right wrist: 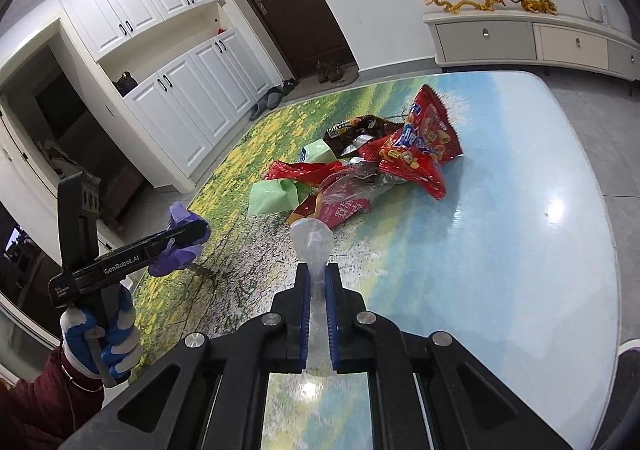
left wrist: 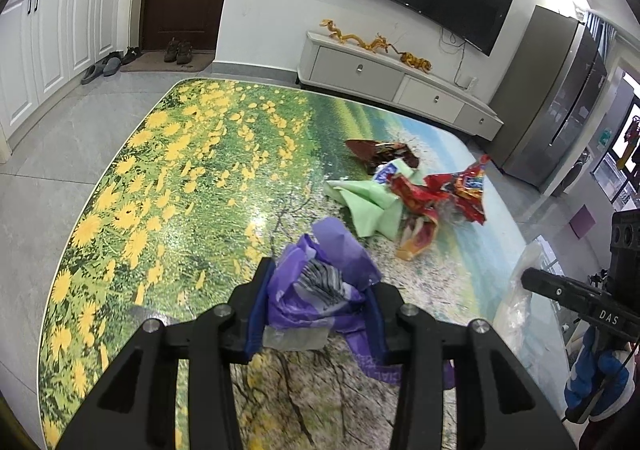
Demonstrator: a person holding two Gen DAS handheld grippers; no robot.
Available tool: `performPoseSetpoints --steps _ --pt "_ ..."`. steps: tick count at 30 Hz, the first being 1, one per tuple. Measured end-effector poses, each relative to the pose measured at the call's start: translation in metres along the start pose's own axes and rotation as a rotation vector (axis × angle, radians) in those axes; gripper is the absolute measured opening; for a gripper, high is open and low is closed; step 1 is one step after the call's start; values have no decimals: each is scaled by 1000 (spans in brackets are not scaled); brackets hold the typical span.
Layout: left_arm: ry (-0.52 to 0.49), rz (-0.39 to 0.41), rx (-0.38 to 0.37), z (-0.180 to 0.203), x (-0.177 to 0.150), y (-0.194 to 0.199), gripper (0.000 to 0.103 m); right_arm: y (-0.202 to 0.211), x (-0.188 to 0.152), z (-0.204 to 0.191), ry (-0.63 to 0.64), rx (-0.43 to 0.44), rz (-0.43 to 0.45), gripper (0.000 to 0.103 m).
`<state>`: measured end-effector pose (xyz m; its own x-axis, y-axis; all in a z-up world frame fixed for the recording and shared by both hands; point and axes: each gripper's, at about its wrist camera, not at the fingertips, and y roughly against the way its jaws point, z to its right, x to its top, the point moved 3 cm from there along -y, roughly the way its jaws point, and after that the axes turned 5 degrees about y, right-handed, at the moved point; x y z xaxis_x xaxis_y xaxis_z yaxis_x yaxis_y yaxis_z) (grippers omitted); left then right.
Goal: Collect trash
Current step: 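Carry the purple bag with the left gripper toward the bin while the right carries a clear cup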
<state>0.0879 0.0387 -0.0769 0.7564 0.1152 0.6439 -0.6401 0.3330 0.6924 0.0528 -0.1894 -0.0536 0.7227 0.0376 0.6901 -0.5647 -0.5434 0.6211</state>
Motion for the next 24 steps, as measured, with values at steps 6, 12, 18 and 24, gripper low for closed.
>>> performPoseSetpoints --steps 6,12,18,24 --pt "-28 12 -26 19 -5 19 39 27 -5 2 -11 -22 43 7" --pt "-74 19 -59 45 -12 34 39 61 -14 14 -40 -62 100 8" --pt "-122 20 -90 75 -18 43 39 102 -27 34 -86 -119 167 8" --pt "-173 -12 -136 114 -23 40 39 141 -39 60 -126 -195 227 8"
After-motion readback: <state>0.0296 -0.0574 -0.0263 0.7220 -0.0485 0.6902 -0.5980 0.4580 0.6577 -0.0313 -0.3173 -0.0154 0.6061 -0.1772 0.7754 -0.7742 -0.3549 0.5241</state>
